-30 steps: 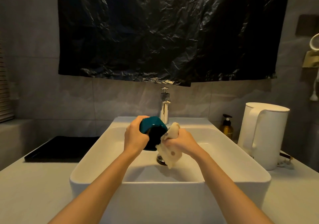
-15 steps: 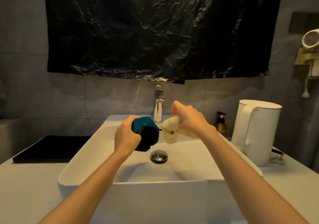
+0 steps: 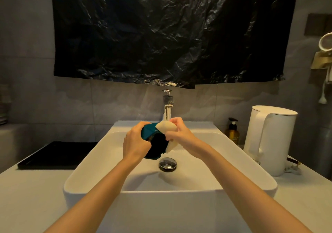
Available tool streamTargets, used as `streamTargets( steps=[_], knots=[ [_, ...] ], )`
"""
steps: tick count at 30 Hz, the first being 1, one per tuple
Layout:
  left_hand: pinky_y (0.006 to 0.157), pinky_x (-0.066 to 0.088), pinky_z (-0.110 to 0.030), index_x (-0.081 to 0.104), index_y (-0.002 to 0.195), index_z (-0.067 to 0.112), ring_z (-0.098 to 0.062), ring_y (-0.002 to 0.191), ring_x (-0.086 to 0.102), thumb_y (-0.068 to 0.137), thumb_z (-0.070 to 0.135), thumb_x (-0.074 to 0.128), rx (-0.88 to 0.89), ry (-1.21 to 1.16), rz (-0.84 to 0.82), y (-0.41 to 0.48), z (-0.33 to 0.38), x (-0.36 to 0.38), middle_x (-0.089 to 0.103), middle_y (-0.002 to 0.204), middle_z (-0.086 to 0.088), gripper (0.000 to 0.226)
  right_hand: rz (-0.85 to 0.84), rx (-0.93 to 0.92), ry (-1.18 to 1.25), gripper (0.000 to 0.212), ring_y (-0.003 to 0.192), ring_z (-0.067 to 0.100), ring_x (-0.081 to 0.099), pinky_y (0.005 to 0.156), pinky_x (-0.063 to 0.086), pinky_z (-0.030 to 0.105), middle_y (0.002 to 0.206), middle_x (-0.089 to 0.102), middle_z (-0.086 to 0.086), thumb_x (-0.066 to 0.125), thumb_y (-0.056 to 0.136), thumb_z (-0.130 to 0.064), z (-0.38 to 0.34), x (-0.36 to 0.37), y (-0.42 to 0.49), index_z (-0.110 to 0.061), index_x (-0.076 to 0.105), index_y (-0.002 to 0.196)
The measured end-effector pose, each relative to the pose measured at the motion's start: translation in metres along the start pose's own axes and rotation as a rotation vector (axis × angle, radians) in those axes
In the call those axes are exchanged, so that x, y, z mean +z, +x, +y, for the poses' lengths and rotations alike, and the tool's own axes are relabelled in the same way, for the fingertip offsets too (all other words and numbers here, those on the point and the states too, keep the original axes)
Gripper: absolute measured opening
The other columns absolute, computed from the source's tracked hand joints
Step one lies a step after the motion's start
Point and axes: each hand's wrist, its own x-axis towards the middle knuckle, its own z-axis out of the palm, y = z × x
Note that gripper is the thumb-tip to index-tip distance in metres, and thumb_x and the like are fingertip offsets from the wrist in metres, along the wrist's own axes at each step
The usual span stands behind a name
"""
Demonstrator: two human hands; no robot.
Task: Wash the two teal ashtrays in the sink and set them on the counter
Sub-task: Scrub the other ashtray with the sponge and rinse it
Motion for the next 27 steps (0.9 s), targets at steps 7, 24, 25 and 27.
streamTargets(
  steps=[7, 24, 25, 27],
  knots=[
    [0.074, 0.049, -0.028, 0.058, 0.115, 0.023, -0.02, 0.095, 0.057, 0.068, -0.007, 0.063, 0.045, 0.021, 0.015, -0.002, 0.002, 0.0, 0.065, 0.104, 0.001, 0.056, 0.357, -0.306, -0.137, 0.013, 0.092, 0.009, 0.057, 0.072, 0.048, 0.015, 0.095, 0.063, -0.006, 0.054, 0.096, -0.03, 0.007, 0.008, 0.005, -0.023, 0.063, 0.102],
    [0.07, 0.043, -0.024, 0.051, 0.12, 0.021, -0.021, 0.097, 0.059, 0.079, 0.012, 0.068, 0.149, 0.22, -0.025, -0.003, 0.0, 0.003, 0.063, 0.111, 0.0, 0.045, 0.455, -0.642, -0.406, 0.017, 0.091, 0.008, 0.051, 0.08, 0.042, 0.013, 0.094, 0.058, -0.006, 0.062, 0.088, -0.027, 0.017, 0.026, -0.002, -0.017, 0.071, 0.099],
    [0.071, 0.045, -0.026, 0.049, 0.12, 0.022, -0.021, 0.098, 0.059, 0.079, 0.014, 0.069, 0.156, 0.245, -0.043, -0.004, 0.001, 0.003, 0.063, 0.112, 0.0, 0.046, 0.457, -0.615, -0.399, 0.017, 0.091, 0.009, 0.051, 0.081, 0.042, 0.014, 0.094, 0.058, -0.006, 0.062, 0.089, -0.027, 0.017, 0.026, 0.001, -0.018, 0.071, 0.098],
    [0.077, 0.049, -0.025, 0.046, 0.123, 0.021, -0.02, 0.101, 0.06, 0.078, 0.016, 0.072, 0.164, 0.273, -0.065, -0.006, 0.001, 0.003, 0.062, 0.115, -0.002, 0.052, 0.503, -0.447, -0.322, 0.015, 0.09, 0.01, 0.054, 0.082, 0.047, 0.021, 0.095, 0.058, -0.004, 0.061, 0.091, -0.027, 0.016, 0.024, 0.004, -0.018, 0.07, 0.1]
  ],
)
